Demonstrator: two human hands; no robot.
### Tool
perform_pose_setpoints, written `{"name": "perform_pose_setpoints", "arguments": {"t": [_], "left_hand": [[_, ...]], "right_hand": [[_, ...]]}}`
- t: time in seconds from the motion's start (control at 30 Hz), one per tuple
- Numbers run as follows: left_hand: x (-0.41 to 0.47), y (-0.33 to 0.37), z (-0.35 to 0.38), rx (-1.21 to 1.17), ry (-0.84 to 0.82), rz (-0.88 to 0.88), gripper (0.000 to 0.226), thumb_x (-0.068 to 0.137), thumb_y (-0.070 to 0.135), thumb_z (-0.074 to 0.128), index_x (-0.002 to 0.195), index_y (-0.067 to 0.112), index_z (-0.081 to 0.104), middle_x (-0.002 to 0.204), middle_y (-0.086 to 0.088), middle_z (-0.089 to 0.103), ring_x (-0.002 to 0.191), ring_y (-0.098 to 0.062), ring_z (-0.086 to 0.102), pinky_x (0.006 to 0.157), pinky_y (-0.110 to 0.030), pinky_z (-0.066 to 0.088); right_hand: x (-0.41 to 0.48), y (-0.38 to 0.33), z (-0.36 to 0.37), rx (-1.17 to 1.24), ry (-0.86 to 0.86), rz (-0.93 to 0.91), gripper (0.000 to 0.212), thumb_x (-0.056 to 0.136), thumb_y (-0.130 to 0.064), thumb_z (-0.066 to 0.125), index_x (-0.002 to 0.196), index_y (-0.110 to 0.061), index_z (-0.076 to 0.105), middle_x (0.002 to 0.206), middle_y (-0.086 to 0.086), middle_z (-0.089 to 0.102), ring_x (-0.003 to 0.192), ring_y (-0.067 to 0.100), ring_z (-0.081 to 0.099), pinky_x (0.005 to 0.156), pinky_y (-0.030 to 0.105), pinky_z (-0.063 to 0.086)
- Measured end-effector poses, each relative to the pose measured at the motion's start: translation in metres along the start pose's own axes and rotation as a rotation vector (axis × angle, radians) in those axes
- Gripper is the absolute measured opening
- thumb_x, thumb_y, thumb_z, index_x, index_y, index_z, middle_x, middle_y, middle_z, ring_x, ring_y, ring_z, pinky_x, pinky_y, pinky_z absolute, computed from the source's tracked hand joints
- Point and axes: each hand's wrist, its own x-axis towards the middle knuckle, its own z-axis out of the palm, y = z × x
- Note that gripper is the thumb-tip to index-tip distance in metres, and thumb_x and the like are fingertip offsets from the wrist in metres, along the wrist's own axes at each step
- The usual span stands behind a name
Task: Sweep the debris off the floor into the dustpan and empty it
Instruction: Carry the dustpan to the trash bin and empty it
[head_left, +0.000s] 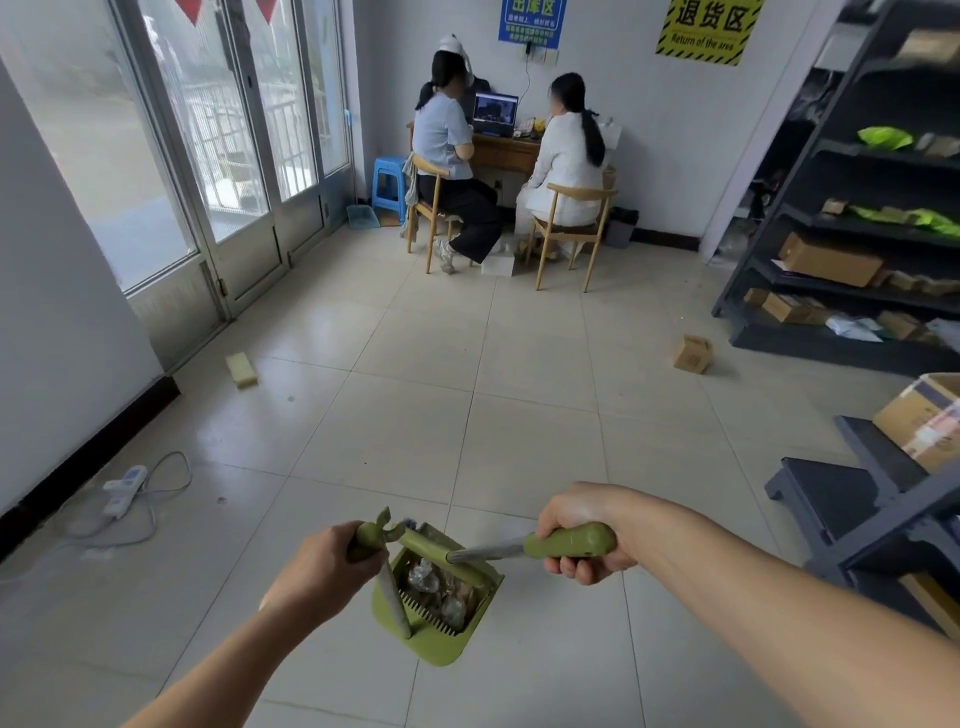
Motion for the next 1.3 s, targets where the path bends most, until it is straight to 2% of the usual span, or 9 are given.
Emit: {"name": "perform_pose_setpoints", "arguments": {"t": [0.17, 0.37, 0.57, 0.8, 0.93, 1.3], "left_hand": [[0.024, 0.009, 0.002, 0.01, -0.025, 0.017, 0.009, 0.085, 0.028, 0.066, 0.077, 0.024, 0.064, 0.059, 0.005, 0.054, 0.05, -0.008, 0.044, 0.045, -0.02, 0.032], [0.065, 0.021, -0.001, 0.057, -0.052, 0.056, 0.009, 0.084, 0.031, 0.066, 0.075, 0.029, 0.064, 0.059, 0.005, 0.058, 0.053, -0.009, 0.049, 0.05, -0.026, 0.037], [0.104, 0.041, -0.005, 0.038, -0.082, 0.116, 0.011, 0.084, 0.03, 0.066, 0.074, 0.029, 0.064, 0.055, 0.006, 0.055, 0.05, -0.008, 0.047, 0.049, -0.026, 0.036], [0.148, 0.06, -0.009, 0.024, -0.104, 0.156, 0.007, 0.085, 0.027, 0.065, 0.079, 0.022, 0.066, 0.058, 0.004, 0.055, 0.048, -0.007, 0.044, 0.043, -0.018, 0.033], [0.168, 0.068, -0.01, 0.032, -0.116, 0.181, 0.008, 0.084, 0.027, 0.065, 0.077, 0.023, 0.066, 0.057, 0.004, 0.056, 0.05, -0.008, 0.046, 0.046, -0.022, 0.035], [0.212, 0.083, -0.011, 0.039, -0.152, 0.221, 0.009, 0.085, 0.027, 0.065, 0.077, 0.024, 0.064, 0.058, 0.004, 0.054, 0.049, -0.009, 0.043, 0.045, -0.022, 0.032]], "right_hand": [[0.007, -0.007, -0.01, 0.047, -0.002, 0.014, 0.019, 0.096, -0.011, 0.039, 0.082, -0.003, 0.05, 0.067, 0.009, 0.048, 0.048, 0.01, 0.038, 0.034, 0.015, 0.031], [0.014, -0.017, -0.033, 0.087, 0.04, 0.007, 0.017, 0.094, -0.011, 0.042, 0.084, -0.001, 0.052, 0.069, 0.011, 0.051, 0.047, 0.01, 0.041, 0.033, 0.015, 0.033], [0.021, -0.038, -0.057, 0.111, 0.079, 0.019, 0.016, 0.093, -0.009, 0.044, 0.084, 0.0, 0.053, 0.069, 0.011, 0.051, 0.045, 0.011, 0.042, 0.033, 0.015, 0.033], [0.031, -0.064, -0.081, 0.16, 0.114, 0.036, 0.018, 0.094, -0.011, 0.043, 0.088, 0.002, 0.053, 0.067, 0.011, 0.052, 0.042, 0.011, 0.041, 0.032, 0.015, 0.032], [0.035, -0.072, -0.094, 0.189, 0.133, 0.045, 0.018, 0.094, -0.012, 0.043, 0.088, 0.002, 0.053, 0.068, 0.011, 0.052, 0.038, 0.011, 0.042, 0.032, 0.015, 0.032], [0.043, -0.09, -0.116, 0.219, 0.175, 0.034, 0.018, 0.096, -0.011, 0.042, 0.083, 0.001, 0.05, 0.066, 0.012, 0.051, 0.031, 0.011, 0.041, 0.033, 0.013, 0.032]]}}
